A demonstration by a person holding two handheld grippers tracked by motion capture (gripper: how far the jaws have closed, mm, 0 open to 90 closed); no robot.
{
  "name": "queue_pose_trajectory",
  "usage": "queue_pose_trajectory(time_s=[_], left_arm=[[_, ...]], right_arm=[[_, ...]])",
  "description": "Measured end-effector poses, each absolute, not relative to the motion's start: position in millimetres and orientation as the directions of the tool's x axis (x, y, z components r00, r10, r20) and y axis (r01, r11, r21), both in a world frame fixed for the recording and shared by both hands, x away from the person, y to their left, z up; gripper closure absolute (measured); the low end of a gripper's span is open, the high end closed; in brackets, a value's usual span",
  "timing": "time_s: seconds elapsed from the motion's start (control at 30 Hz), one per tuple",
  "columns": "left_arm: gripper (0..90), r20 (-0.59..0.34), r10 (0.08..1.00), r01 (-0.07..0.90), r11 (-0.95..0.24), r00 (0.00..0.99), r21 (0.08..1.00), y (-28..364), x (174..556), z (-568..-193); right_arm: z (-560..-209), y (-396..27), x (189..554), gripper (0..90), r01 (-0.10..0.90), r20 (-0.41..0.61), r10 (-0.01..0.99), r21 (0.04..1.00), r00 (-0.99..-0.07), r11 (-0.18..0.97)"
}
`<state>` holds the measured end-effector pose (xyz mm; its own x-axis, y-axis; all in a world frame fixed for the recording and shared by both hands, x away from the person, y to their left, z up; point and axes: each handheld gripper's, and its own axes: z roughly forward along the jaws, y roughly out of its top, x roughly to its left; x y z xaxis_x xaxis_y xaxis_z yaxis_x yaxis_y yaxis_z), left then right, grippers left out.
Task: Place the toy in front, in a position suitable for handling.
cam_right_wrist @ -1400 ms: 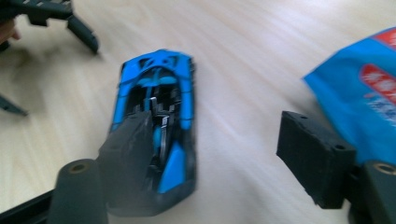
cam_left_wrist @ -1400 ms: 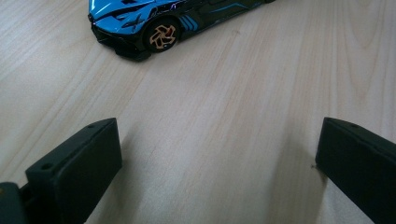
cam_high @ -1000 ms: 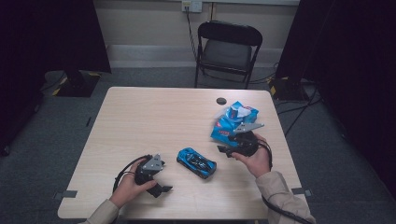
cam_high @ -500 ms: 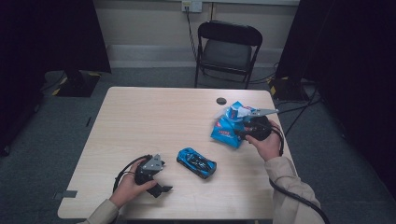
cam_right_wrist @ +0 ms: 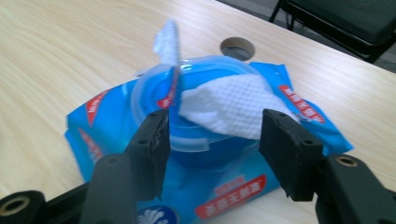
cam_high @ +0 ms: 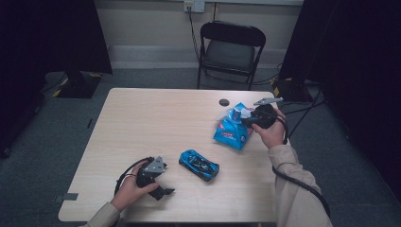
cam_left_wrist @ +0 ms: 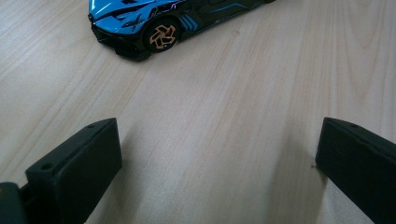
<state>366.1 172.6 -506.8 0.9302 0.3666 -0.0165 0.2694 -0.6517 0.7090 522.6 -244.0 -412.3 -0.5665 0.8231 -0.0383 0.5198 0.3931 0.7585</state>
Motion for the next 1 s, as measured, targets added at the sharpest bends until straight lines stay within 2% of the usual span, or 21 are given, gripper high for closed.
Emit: queue_pose_trajectory(time_s=[0.23, 0.57, 0.63, 0.67, 0.7, 0.77, 0.87, 0.9, 1.0], left_arm=[[0.0, -0.016, 0.367, 0.269, -0.652, 0.930, 0.709, 172.6, 366.1, -506.8], [0.0, -0.016, 0.366, 0.269, -0.653, 0.931, 0.709, 172.7, 366.2, -506.7], [0.0, -0.017, 0.366, 0.270, -0.652, 0.930, 0.709, 172.6, 366.1, -506.8], [0.0, -0.017, 0.366, 0.270, -0.652, 0.930, 0.709, 172.6, 366.1, -506.8], [0.0, -0.017, 0.366, 0.270, -0.652, 0.930, 0.709, 172.6, 366.1, -506.8], [0.0, -0.016, 0.366, 0.269, -0.652, 0.930, 0.709, 172.7, 366.1, -506.7], [0.0, -0.016, 0.366, 0.269, -0.652, 0.930, 0.709, 172.6, 366.1, -506.7], [0.0, -0.016, 0.366, 0.269, -0.652, 0.930, 0.709, 172.6, 366.1, -506.7], [0.0, -0.016, 0.366, 0.269, -0.652, 0.931, 0.709, 172.6, 366.2, -506.7]], right_arm=[[-411.7, -248.6, 535.0, 46.8, 0.535, -0.049, 0.834, 0.746, -0.550, 0.396], [-417.4, -243.3, 546.4, 47.4, 0.555, -0.008, 0.846, 0.751, -0.533, 0.357], [-419.7, -239.1, 549.5, 52.3, 0.554, -0.002, 0.836, 0.748, -0.548, 0.365], [-420.9, -237.6, 550.7, 57.9, 0.559, 0.000, 0.836, 0.743, -0.549, 0.368], [-420.9, -237.6, 550.7, 57.9, 0.559, 0.000, 0.836, 0.743, -0.549, 0.368], [-421.0, -234.5, 551.3, 71.1, 0.571, -0.005, 0.840, 0.731, -0.543, 0.373], [-418.3, -237.1, 550.5, 85.6, 0.586, 0.014, 0.847, 0.729, -0.531, 0.355], [-417.5, -238.2, 549.8, 88.6, 0.593, 0.040, 0.845, 0.730, -0.533, 0.339], [-416.4, -237.8, 549.0, 89.6, 0.591, 0.047, 0.840, 0.732, -0.541, 0.340]])
